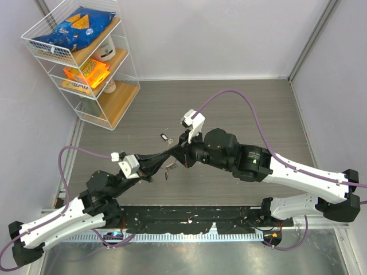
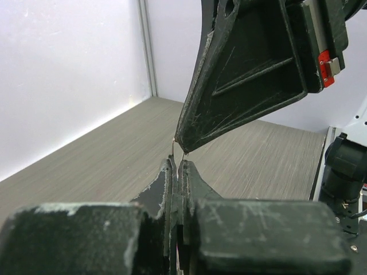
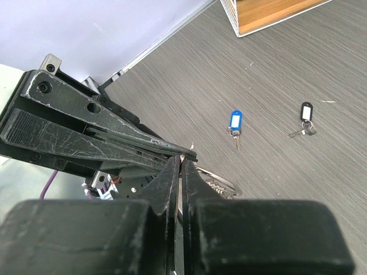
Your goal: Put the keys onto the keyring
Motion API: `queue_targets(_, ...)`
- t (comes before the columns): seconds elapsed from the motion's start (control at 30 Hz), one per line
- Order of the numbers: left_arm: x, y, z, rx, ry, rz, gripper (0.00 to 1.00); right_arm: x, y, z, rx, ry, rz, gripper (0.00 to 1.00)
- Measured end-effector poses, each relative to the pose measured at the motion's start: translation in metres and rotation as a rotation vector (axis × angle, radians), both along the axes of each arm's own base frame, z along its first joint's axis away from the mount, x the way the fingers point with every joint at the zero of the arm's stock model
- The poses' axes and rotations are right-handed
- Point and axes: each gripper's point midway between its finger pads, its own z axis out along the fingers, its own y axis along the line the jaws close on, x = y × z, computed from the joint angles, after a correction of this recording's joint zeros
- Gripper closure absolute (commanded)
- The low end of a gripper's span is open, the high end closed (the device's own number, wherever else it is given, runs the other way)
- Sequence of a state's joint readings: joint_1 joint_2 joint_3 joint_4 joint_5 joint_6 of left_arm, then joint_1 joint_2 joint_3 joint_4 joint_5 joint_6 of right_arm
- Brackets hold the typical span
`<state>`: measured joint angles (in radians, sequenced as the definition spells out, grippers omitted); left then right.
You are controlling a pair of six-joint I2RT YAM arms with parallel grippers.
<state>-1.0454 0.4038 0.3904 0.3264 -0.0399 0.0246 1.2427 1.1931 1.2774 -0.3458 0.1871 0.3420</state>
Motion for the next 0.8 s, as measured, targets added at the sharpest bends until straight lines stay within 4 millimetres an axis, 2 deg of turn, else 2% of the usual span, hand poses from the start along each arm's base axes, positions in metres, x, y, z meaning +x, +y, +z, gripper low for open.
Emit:
queue_targets(0.33, 0.0014, -0.0044, -0.0027, 0.010, 0.004, -0.006, 1.00, 0.0022, -0.0025, -0.0027, -0.014, -0.002, -0.014, 0.94)
queue_targets(0.67, 0.0035, 0.0010, 0.0011, -0.017, 0.018, 0.019, 1.00, 0.0015, -0.0006, 0.0003, -0.001, -0.005, -0.007, 0.94)
queue_targets(0.8, 0.0036, 0.0027, 0.0027, -0.024, 0.017, 0.024, 1.00, 0.0010, 0.0005, 0.0022, 0.008, -0.007, -0.002, 0.77)
